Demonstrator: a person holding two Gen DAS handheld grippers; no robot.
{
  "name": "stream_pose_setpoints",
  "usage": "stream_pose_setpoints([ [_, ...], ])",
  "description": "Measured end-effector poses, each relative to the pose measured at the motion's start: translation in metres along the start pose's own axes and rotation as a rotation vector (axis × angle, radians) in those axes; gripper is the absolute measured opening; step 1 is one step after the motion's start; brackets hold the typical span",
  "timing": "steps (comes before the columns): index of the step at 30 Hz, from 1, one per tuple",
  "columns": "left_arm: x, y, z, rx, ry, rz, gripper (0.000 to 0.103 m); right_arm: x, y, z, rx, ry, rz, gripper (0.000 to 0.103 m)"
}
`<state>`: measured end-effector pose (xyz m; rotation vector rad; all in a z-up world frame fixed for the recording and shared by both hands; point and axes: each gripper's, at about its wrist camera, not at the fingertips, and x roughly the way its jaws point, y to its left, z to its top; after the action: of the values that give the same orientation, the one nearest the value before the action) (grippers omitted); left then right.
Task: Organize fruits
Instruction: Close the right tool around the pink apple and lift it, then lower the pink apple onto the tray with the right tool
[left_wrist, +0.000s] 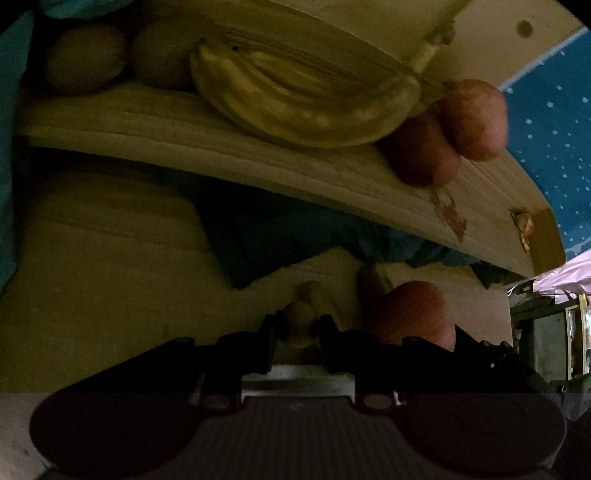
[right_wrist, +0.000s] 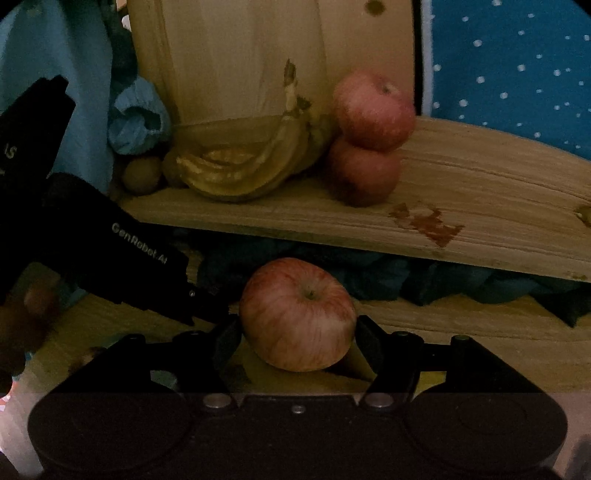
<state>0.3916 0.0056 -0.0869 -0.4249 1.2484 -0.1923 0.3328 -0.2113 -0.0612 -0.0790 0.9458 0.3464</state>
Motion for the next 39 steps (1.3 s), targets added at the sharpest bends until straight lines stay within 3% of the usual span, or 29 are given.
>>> stream_pose_setpoints([
  [7,-0.013,-0.017,-0.022,0.037,-0.018,-0.007,0.027,-0.035,0.002,-0.017,0.034,-0.001,-0.008,0.069],
  [8,-0.015,-0.019,-0.025,0.043,-0.019,-0.008,0.027,-0.04,0.001,-0.02,0.04,-0.045,0.004,0.069],
  [14,-0.019,-0.035,-0.05,0.089,-0.037,-0.007,0.027,-0.069,-0.007,-0.043,0.057,-0.069,-0.005,0.069],
  [27,-0.013,-0.052,-0.108,0.115,0.034,0.012,0.027,-0.111,-0.017,-0.092,0.084,0.027,-0.028,0.069],
  [39,-0.022,-0.042,-0.149,0.072,0.028,0.052,0.027,-0.125,-0.009,-0.116,0.053,0.078,0.017,0.069],
])
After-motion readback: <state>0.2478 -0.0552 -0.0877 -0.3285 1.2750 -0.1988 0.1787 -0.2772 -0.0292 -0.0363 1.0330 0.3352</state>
